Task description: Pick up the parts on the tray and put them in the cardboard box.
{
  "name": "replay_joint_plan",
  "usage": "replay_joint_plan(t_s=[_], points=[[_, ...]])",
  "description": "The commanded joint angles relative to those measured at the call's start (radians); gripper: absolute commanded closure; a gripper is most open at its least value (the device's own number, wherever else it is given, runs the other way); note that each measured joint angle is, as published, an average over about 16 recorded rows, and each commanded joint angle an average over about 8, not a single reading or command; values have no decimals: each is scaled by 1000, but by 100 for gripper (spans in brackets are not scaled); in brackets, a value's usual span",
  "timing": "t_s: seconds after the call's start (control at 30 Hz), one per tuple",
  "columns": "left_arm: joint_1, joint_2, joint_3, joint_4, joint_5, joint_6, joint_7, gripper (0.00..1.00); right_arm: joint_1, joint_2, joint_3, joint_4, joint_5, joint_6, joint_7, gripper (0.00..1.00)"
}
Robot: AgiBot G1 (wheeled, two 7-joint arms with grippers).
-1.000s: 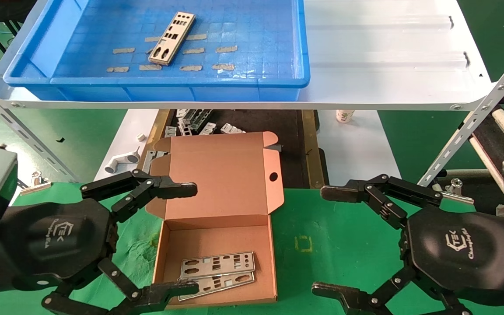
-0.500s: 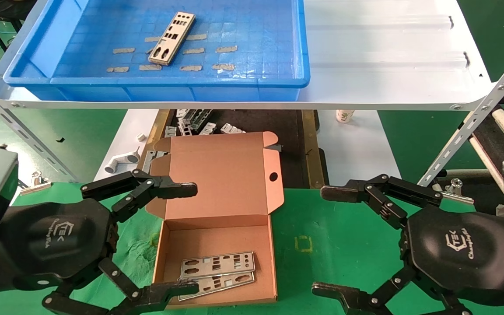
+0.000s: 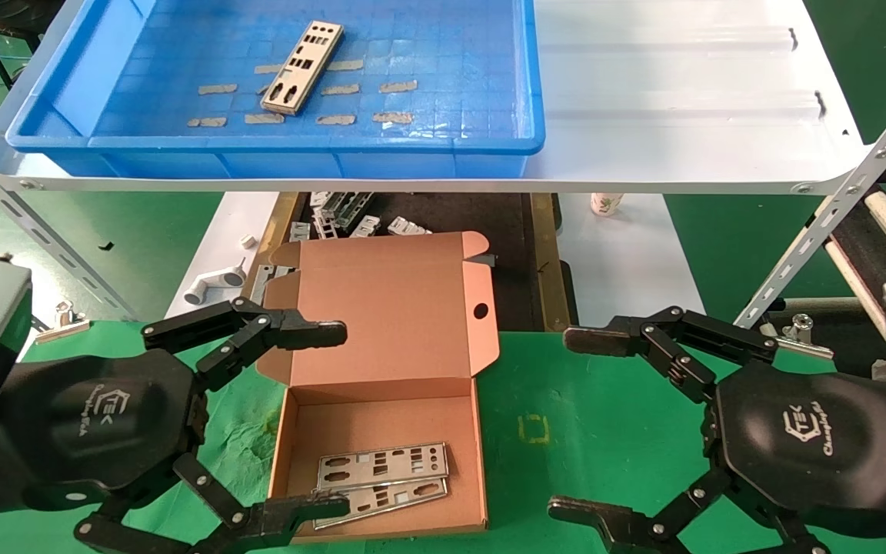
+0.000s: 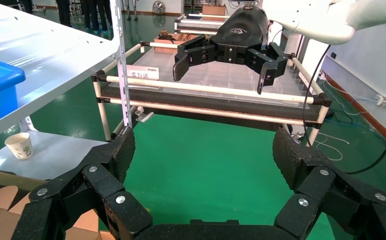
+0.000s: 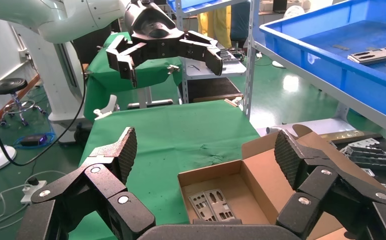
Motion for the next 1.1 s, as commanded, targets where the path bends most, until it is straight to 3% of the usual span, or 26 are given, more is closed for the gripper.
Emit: replay_joint_plan(t_s=[0.03,1.1], points=[[0,0,0,0,0,0,0,0,0,0,0,0,0,0,0,0],[0,0,0,0,0,0,0,0,0,0,0,0,-1,0,0,0]])
